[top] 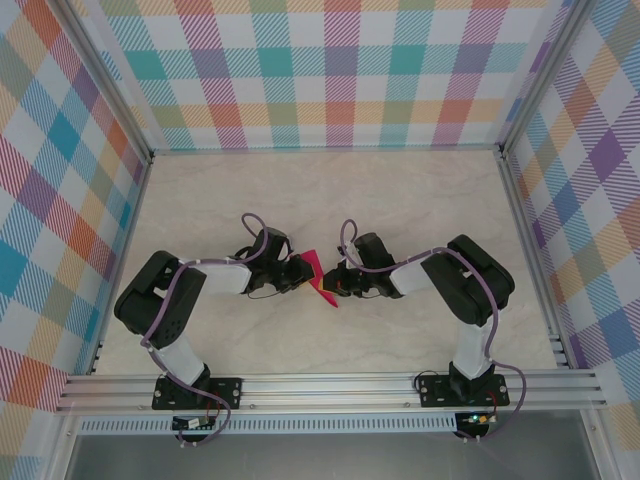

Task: Fold a paper plane with a square sheet of paper (pick it up from the middle)
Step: Fold the wing for the fifth time at the center of the table.

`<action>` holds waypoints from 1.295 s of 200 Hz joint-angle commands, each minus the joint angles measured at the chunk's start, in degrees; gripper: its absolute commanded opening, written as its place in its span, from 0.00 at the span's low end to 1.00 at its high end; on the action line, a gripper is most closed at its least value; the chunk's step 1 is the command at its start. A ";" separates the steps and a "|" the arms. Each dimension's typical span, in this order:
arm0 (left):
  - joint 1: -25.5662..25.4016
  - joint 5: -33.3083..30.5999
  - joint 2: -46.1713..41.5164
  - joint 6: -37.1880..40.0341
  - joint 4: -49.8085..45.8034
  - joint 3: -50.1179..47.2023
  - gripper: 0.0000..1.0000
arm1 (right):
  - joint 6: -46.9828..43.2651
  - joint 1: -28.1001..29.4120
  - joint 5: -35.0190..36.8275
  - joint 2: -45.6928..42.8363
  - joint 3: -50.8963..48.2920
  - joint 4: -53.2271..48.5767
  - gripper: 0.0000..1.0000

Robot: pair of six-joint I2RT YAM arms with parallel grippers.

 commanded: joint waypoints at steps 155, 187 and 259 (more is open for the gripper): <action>-0.59 -2.65 5.17 -0.64 -11.71 4.10 0.11 | -1.05 -0.23 0.65 0.09 4.98 -12.45 0.21; -0.59 -2.65 5.62 -0.50 -11.86 4.23 0.11 | -1.63 -0.56 0.65 -2.81 6.35 -15.95 0.29; -0.59 -2.11 6.24 -0.46 -11.57 4.33 0.10 | -5.84 -0.85 3.42 -10.81 8.19 -27.72 0.35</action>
